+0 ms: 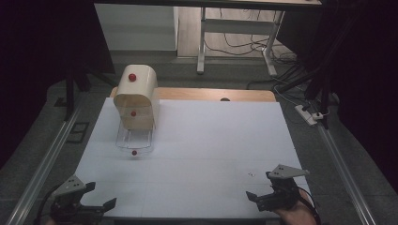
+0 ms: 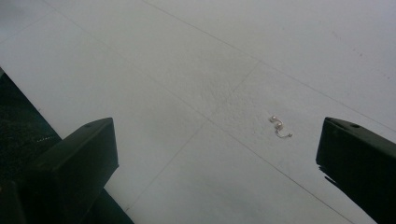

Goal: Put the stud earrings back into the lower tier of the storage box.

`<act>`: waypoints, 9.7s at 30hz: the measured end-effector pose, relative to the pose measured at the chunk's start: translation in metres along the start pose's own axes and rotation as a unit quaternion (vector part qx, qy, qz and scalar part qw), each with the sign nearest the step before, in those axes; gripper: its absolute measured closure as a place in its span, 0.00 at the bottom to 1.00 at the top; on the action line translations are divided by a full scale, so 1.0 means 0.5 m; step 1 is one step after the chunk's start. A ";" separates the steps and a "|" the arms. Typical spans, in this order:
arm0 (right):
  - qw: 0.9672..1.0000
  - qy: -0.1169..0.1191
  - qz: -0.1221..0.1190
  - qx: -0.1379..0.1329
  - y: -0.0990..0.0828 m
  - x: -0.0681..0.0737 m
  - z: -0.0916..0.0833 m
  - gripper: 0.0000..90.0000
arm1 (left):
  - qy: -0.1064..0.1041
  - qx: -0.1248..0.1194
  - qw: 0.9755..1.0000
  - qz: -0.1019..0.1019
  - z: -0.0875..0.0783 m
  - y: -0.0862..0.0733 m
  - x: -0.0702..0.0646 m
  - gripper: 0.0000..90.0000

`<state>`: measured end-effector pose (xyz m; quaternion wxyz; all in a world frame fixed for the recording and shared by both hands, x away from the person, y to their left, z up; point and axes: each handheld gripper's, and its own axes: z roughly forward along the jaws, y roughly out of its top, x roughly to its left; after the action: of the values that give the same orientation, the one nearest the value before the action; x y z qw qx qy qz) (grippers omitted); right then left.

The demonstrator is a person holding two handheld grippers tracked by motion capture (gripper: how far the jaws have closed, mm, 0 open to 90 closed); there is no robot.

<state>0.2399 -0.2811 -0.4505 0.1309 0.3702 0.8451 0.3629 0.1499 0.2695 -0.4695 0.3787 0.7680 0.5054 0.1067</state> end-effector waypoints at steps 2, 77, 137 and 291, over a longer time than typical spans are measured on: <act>1.000 0.000 0.000 0.001 0.000 0.000 0.000 0.00 | -0.002 0.001 1.000 0.001 0.000 0.000 0.000 0.04; 0.983 0.010 -0.069 0.170 0.058 -0.131 0.184 0.96 | -0.011 0.005 1.000 -0.014 0.002 0.001 0.007 0.04; 0.980 0.181 -0.074 -0.023 0.306 0.068 0.305 0.96 | -0.014 0.006 1.000 -0.018 0.003 0.000 0.009 0.03; 0.993 0.048 -0.048 0.098 0.104 -0.105 0.153 0.97 | -0.026 0.006 0.999 -0.025 0.002 0.000 0.013 0.02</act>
<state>0.3414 -0.2554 -0.4695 0.0703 0.3221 0.8988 0.2890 0.1535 0.2746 -0.4716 0.3896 0.7598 0.5152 0.0740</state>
